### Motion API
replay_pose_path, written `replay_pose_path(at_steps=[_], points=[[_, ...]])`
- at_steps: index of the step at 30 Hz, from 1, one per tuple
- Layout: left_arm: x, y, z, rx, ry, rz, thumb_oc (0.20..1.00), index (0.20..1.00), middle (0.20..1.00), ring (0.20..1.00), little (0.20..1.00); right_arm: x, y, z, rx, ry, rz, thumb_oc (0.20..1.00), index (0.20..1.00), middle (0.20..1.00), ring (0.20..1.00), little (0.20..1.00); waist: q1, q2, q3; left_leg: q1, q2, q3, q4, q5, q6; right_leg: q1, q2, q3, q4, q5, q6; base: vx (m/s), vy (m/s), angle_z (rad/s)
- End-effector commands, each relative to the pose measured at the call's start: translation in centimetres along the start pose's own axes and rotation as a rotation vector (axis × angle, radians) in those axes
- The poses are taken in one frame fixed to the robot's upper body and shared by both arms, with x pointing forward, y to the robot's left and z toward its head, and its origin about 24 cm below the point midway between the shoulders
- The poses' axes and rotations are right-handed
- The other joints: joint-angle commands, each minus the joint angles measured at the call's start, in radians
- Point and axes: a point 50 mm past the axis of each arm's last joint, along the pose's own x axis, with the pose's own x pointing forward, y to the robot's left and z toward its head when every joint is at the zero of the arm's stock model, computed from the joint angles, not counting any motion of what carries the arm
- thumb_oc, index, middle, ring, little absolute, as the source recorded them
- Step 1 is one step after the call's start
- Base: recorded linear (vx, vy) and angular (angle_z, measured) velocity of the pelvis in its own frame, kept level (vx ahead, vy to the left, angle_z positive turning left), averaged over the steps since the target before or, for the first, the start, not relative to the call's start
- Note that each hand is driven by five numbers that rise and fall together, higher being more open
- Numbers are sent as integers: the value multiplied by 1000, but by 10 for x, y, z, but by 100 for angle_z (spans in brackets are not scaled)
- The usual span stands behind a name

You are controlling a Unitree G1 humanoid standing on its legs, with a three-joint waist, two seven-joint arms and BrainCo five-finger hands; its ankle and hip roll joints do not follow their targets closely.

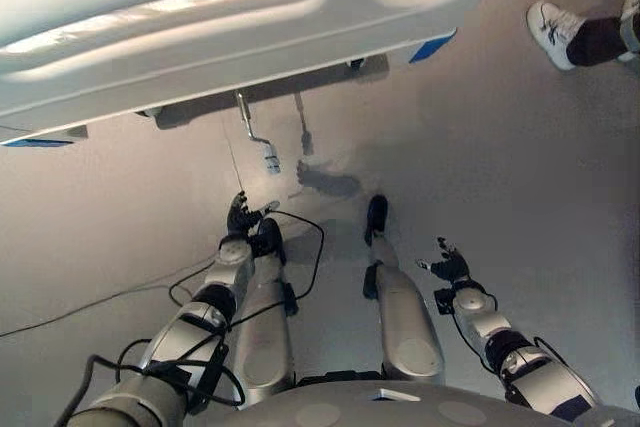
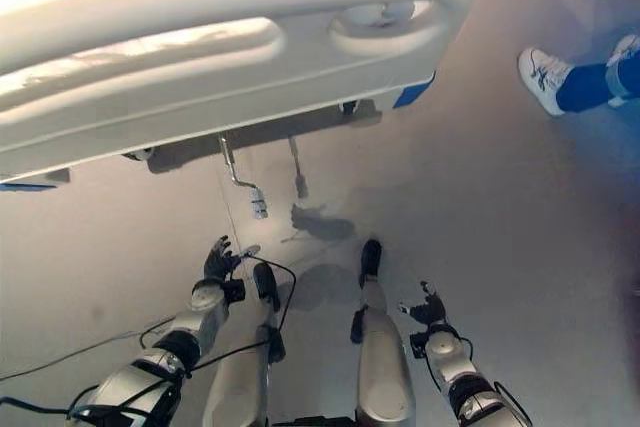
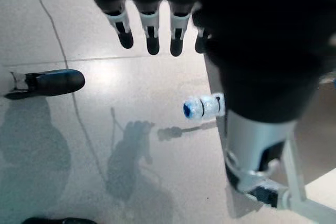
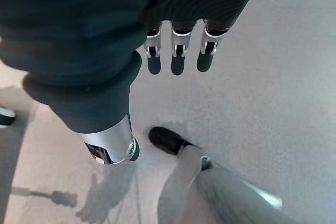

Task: Raise the hospital bed

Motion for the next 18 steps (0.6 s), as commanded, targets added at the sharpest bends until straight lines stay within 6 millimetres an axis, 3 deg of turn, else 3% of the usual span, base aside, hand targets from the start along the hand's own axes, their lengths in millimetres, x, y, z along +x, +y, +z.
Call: replay_pose_path(at_steps=[1, 4, 18], points=[[8, 3, 24, -37, -69, 39, 1000, 1000, 1000, 1000, 1000, 2, -6, 9, -6, -58, -27, 1000, 1000, 1000, 1000, 1000, -2, -26, 2, -95, -36, -40, -23, 63, 52, -79, 26, 14, 61, 21, 53, 58, 29, -6], [12, 1, 43, -52, -121, 41, 1000, 1000, 1000, 1000, 1000, 2, -10, 12, 3, -72, -45, 1000, 1000, 1000, 1000, 1000, -8, -29, 15, -124, -37, -37, -23, 65, 51, -110, 26, 19, 60, 29, 55, -2, 5, -1], [22, 13, 90, -85, -229, 75, 1000, 1000, 1000, 1000, 1000, -1, -12, 12, 23, -104, -41, 1000, 1000, 1000, 1000, 1000, -30, -51, 34, -185, -41, -41, -23, 63, 50, -165, 31, 32, 34, 52, 60, 0, 3, -3]])
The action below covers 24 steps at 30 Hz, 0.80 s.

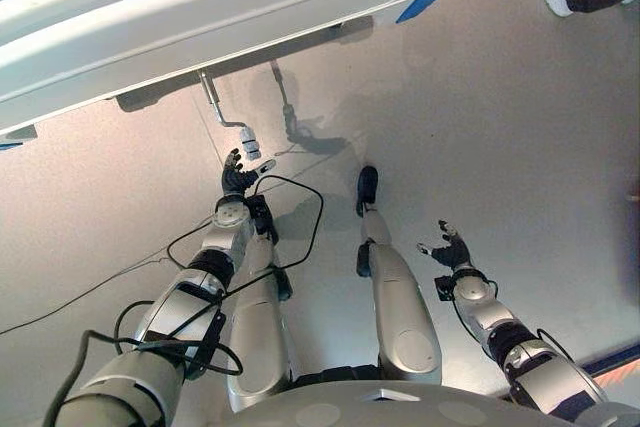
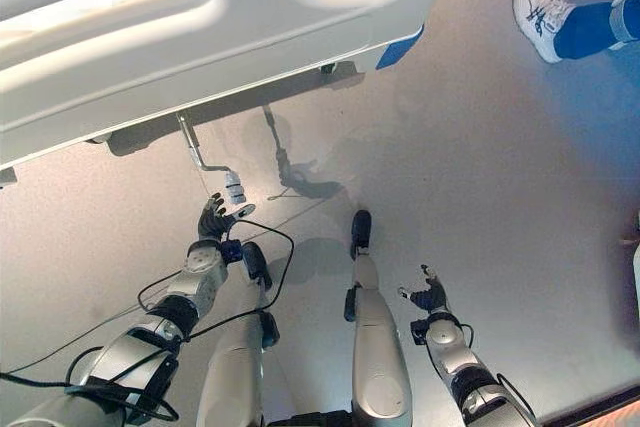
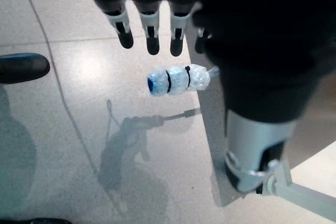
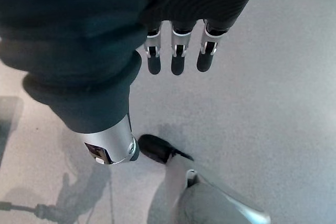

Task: Raise the hospital bed

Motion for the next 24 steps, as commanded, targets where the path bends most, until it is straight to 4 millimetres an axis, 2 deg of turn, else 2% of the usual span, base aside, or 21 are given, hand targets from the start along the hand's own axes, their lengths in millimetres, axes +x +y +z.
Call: replay_pose_path(at_steps=[1, 2, 6, 8, 14, 24], points=[[10, 14, 25, -19, -71, 59, 1000, 1000, 1000, 1000, 1000, -2, -5, -1, 23, -21, -16, 1000, 1000, 1000, 1000, 1000, 0, -40, 21, -84, -39, -45, -12, 54, 53, -44, 28, 10, 34, 33, 66, 0, 0, 0], [12, 14, 32, -24, -90, 59, 1000, 1000, 1000, 1000, 1000, -3, -5, -1, 24, -27, -15, 1000, 1000, 1000, 1000, 1000, -2, -42, 27, -92, -39, -47, -12, 56, 54, -49, 28, 11, 33, 35, 66, 0, 0, 0], [15, 14, 40, -34, -104, 63, 1000, 1000, 1000, 1000, 1000, -4, -4, -1, 23, -34, -9, 1000, 1000, 1000, 1000, 1000, -5, -45, 32, -102, -39, -49, -12, 56, 54, -59, 31, 13, 33, 36, 66, 0, 0, 0], [17, 14, 51, -45, -129, 68, 1000, 1000, 1000, 1000, 1000, -4, -4, 1, 29, -43, -7, 1000, 1000, 1000, 1000, 1000, -11, -49, 32, -112, -40, -49, -12, 57, 54, -69, 33, 13, 31, 38, 67, 0, 0, 0], [20, 14, 63, -54, -152, 72, 1000, 1000, 1000, 1000, 1000, -5, -2, 2, 36, -54, 1, 1000, 1000, 1000, 1000, 1000, -19, -58, 32, -130, -41, -52, -12, 59, 54, -86, 34, 17, 27, 42, 68, 0, 0, 0], [29, 20, 100, -83, -218, 90, 1000, 1000, 1000, 1000, 1000, -6, -4, 5, 56, -77, 9, 1000, 1000, 1000, 1000, 1000, -36, -72, 33, -175, -39, -61, -12, 61, 51, -124, 38, 17, 15, 54, 71, 0, 0, 0]])
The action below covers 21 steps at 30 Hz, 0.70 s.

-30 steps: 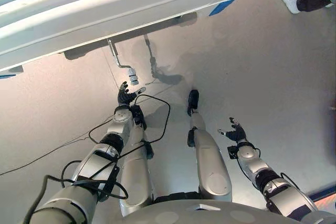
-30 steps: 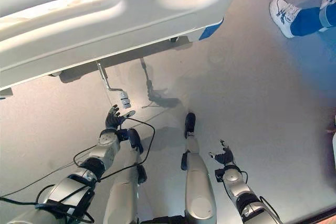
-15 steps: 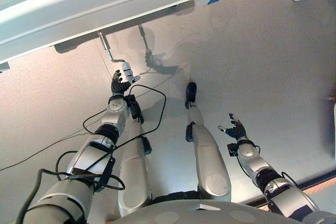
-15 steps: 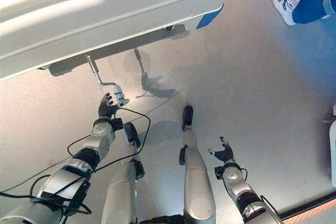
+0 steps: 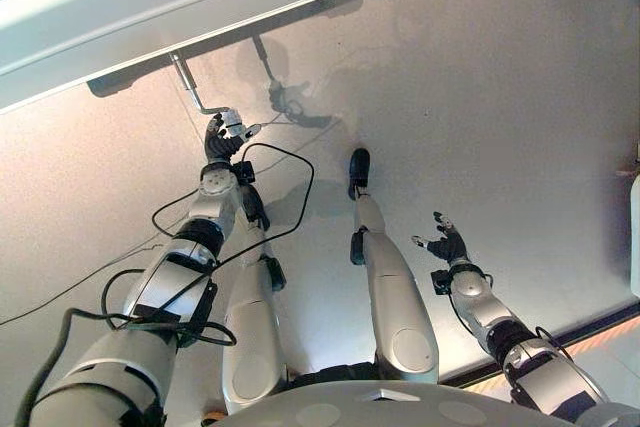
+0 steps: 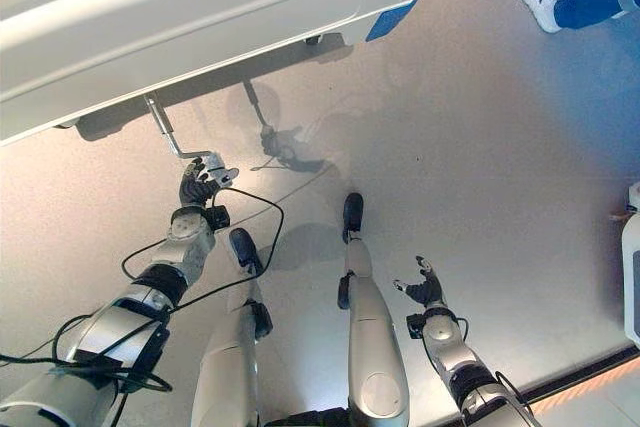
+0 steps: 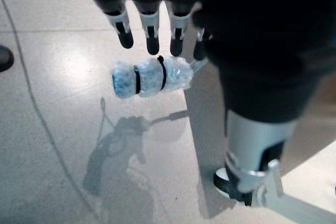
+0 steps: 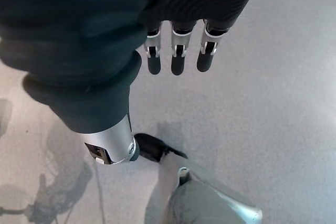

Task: Raise the hospital bed

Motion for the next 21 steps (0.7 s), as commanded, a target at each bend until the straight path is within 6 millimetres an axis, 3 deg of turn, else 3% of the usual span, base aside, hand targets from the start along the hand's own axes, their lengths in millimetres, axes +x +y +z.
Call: replay_pose_path(at_steps=[1, 5, 15, 21], points=[[13, 12, 34, -39, -84, 49, 1000, 1000, 1000, 1000, 1000, -6, -8, -8, 24, -2, -14, 1000, 1000, 1000, 1000, 1000, -3, -50, 20, -98, -42, -59, -13, 52, 56, -42, 33, 10, 15, 40, 79, 0, 0, 0], [18, 13, 51, -52, -109, 60, 1000, 1000, 1000, 1000, 1000, -6, -10, -4, 47, -25, -16, 1000, 1000, 1000, 1000, 1000, -13, -59, 20, -122, -40, -61, -13, 54, 55, -66, 35, 10, 10, 47, 80, 0, 0, 0], [21, 15, 58, -93, -102, 68, 1000, 1000, 1000, 1000, 1000, -7, -11, 0, 65, -49, -12, 1000, 1000, 1000, 1000, 1000, -26, -75, 20, -154, -41, -64, -13, 53, 55, -97, 35, 15, 7, 55, 82, 0, -1, 0], [25, 20, 75, -84, -137, 80, 1000, 1000, 1000, 1000, 1000, -8, -13, 5, 76, -79, -8, 1000, 1000, 1000, 1000, 1000, -34, -85, 20, -183, -40, -65, -13, 55, 53, -123, 36, 16, 4, 60, 86, 0, 0, 0]])
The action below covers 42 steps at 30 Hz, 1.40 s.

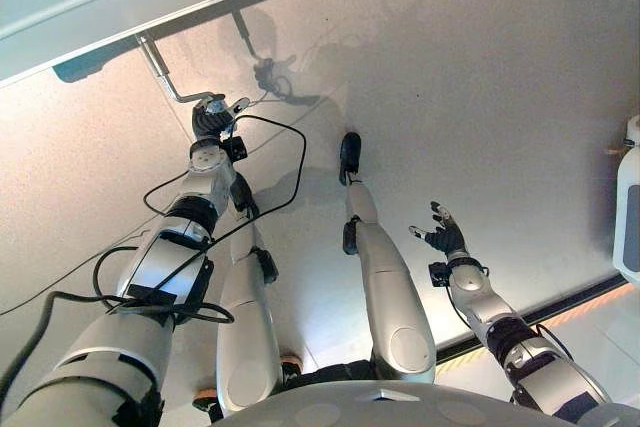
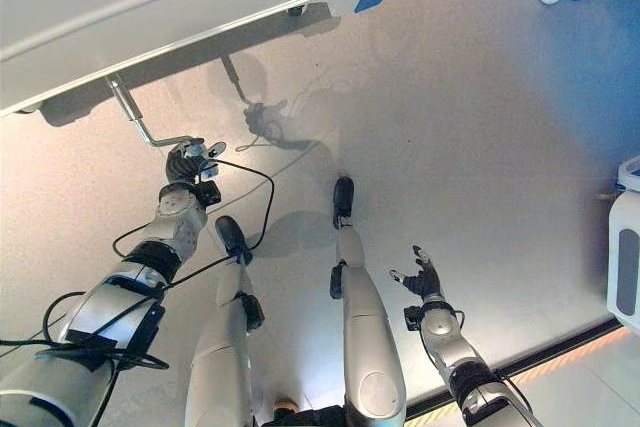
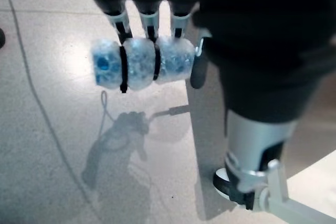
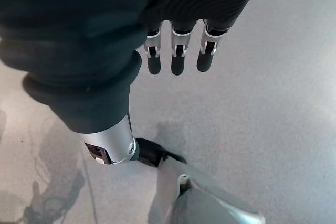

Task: Raise the hospital bed

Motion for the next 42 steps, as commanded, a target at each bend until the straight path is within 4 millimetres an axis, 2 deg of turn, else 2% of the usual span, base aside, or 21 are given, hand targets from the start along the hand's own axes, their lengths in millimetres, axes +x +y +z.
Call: replay_pose_path(at_steps=[1, 9, 20, 21, 30, 31, 32, 33, 34, 36, 37, 42], points=[[15, 17, 43, -21, -94, 61, 1000, 1000, 1000, 1000, 1000, -10, -10, -7, 34, -20, -16, 1000, 1000, 1000, 1000, 1000, -10, -65, 10, -113, -47, -64, -15, 44, 59, -51, 29, 12, 4, 44, 97, 0, 0, 0], [17, 17, 52, -17, -116, 65, 1000, 1000, 1000, 1000, 1000, -10, -11, 1, 62, -68, -15, 1000, 1000, 1000, 1000, 1000, -22, -79, 10, -153, -44, -69, -15, 46, 58, -89, 34, 14, 1, 50, 100, 1, -2, -1], [16, 13, 50, -46, -108, 63, 1000, 1000, 1000, 1000, 1000, -10, -13, 10, 78, -111, -20, 1000, 1000, 1000, 1000, 1000, -30, -85, 10, -187, -44, -77, -15, 48, 58, -121, 34, 13, 0, 56, 102, 0, -3, 0], [15, 11, 45, -72, -94, 62, 1000, 1000, 1000, 1000, 1000, -10, -12, 15, 83, -135, -18, 1000, 1000, 1000, 1000, 1000, -32, -94, 10, -205, -41, -80, -15, 49, 58, -139, 37, 11, 0, 56, 100, 1, -33, 0], [13, 7, 41, -90, -86, 61, 1000, 1000, 1000, 1000, 1000, -10, -13, 14, 81, -130, -26, 1000, 1000, 1000, 1000, 1000, -32, -95, 10, -215, -38, -85, -15, 52, 58, -148, 39, 3, 1, 56, 101, 0, -6, 1], [7, 12, 19, -97, -47, 63, 1000, 1000, 1000, 1000, 1000, -8, -14, 12, 72, -119, -34, 1000, 1000, 1000, 1000, 1000, -21, -88, 10, -194, -37, -87, -15, 48, 59, -131, 39, -3, 2, 52, 97, 0, 0, 0], [3, 16, 8, -99, -36, 62, 1000, 1000, 1000, 1000, 1000, -8, -15, 10, 68, -108, -37, 1000, 1000, 1000, 1000, 1000, -13, -84, 10, -182, -38, -87, -15, 49, 61, -120, 41, -5, 4, 52, 97, 0, 0, 0], [3, 16, 7, -98, -35, 63, 1000, 1000, 1000, 1000, 1000, -8, -15, 10, 68, -108, -37, 1000, 1000, 1000, 1000, 1000, -13, -84, 10, -181, -38, -87, -15, 49, 61, -119, 41, -5, 4, 52, 97, 0, 0, 0], [-2, 18, -4, -118, -20, 57, 1000, 1000, 1000, 1000, 1000, -7, -14, 9, 63, -99, -37, 1000, 1000, 1000, 1000, 1000, -2, -77, 10, -168, -40, -85, -15, 49, 62, -108, 39, -11, 5, 49, 95, 0, 0, 0], [-6, 21, -11, -125, -18, 57, 1000, 1000, 1000, 1000, 1000, -7, -15, 9, 63, -96, -40, 1000, 1000, 1000, 1000, 1000, 5, -72, 10, -159, -41, -85, -15, 49, 62, -101, 39, -14, 6, 47, 94, 0, 0, 0], [-13, 23, -24, -134, 4, 50, 1000, 1000, 1000, 1000, 1000, -8, -16, 5, 55, -78, -42, 1000, 1000, 1000, 1000, 1000, 17, -66, 10, -144, -42, -88, -15, 49, 61, -85, 37, -19, 8, 43, 93, 0, 0, 0], [-22, 26, -36, -147, 5, 32, 1000, 1000, 1000, 1000, 1000, -10, -17, -3, 50, -45, -42, 1000, 1000, 1000, 1000, 1000, 35, -59, 10, -124, -43, -93, -15, 50, 60, -60, 31, -34, 14, 35, 92, -2, -7, 4]])
